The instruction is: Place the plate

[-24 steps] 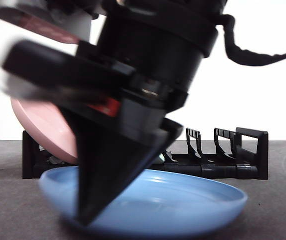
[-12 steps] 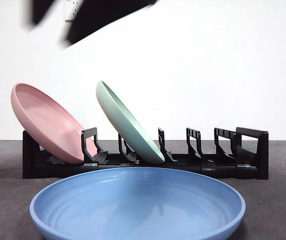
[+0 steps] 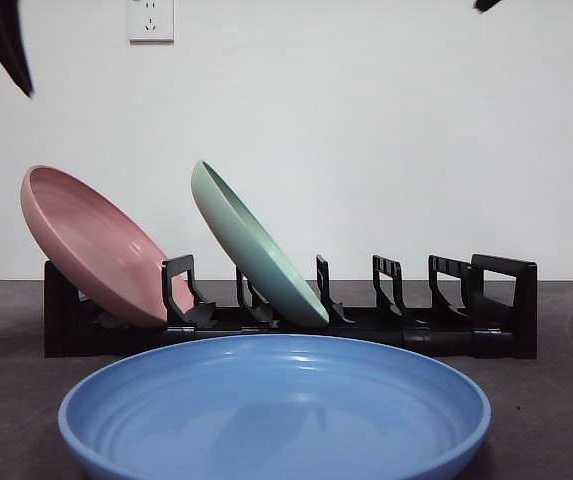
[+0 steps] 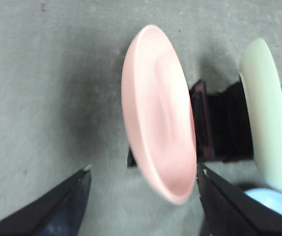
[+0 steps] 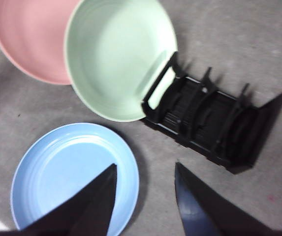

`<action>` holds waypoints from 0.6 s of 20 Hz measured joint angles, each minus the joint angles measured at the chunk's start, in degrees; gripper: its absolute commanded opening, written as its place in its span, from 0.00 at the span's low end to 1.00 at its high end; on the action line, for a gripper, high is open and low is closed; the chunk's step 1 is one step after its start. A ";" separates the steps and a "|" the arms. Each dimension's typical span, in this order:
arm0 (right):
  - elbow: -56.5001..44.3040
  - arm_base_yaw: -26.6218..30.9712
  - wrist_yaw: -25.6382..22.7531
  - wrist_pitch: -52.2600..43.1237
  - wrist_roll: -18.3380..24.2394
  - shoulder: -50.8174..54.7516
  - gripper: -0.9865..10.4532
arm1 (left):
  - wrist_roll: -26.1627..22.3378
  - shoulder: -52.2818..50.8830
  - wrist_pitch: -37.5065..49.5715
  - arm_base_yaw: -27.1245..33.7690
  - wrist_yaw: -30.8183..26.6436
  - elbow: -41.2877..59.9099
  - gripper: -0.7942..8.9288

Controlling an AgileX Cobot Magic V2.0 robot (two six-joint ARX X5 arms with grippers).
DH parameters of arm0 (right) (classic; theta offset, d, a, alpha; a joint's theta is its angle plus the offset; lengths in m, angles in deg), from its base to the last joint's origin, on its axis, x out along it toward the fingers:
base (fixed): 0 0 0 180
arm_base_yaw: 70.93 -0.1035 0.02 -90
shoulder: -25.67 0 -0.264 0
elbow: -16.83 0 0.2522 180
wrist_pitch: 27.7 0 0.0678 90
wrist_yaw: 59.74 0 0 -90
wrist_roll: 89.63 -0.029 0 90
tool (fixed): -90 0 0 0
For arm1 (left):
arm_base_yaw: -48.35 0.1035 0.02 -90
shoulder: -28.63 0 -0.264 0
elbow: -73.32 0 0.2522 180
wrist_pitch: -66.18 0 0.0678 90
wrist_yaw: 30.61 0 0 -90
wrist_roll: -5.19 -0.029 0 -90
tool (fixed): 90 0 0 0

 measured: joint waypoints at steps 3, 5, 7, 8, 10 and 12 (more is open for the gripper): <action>0.00 0.74 0.00 0.33 0.00 0.28 0.25 | 0.07 7.56 0.42 -0.09 0.00 -5.16 0.44; 0.00 0.74 0.07 0.35 0.00 0.28 0.25 | 0.07 12.28 0.48 -0.09 0.00 -8.35 0.44; 0.00 0.74 0.09 0.42 0.00 0.28 0.25 | 0.04 16.06 0.42 -0.09 0.00 -10.64 0.44; 0.00 0.74 0.07 0.61 0.00 0.28 0.25 | 0.04 17.70 0.35 -0.09 0.00 -11.15 0.43; 0.00 0.74 0.09 1.09 0.00 0.28 0.25 | 0.04 20.24 -0.20 -0.09 0.00 -11.61 0.43; 0.00 0.74 0.09 1.36 0.00 0.28 0.25 | 0.02 22.01 -0.35 -0.09 0.00 -11.63 0.43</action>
